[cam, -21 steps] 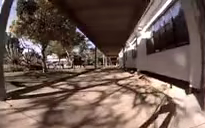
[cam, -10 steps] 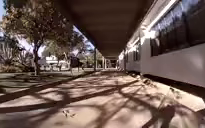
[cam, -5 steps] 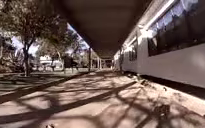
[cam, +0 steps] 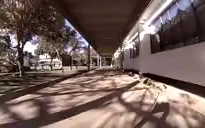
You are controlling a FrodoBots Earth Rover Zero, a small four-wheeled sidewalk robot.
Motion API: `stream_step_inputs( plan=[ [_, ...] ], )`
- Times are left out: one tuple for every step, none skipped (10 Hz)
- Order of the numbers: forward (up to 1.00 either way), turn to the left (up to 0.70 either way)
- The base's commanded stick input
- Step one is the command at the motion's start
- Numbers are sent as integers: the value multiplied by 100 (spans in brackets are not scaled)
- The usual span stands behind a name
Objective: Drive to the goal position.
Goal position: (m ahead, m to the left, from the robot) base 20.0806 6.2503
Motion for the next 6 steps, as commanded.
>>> stream_step_inputs(
  plan=[
    [70,0],
    [70,0],
    [70,0],
    [70,-16],
    [70,-34],
    [70,-20]
  ],
)
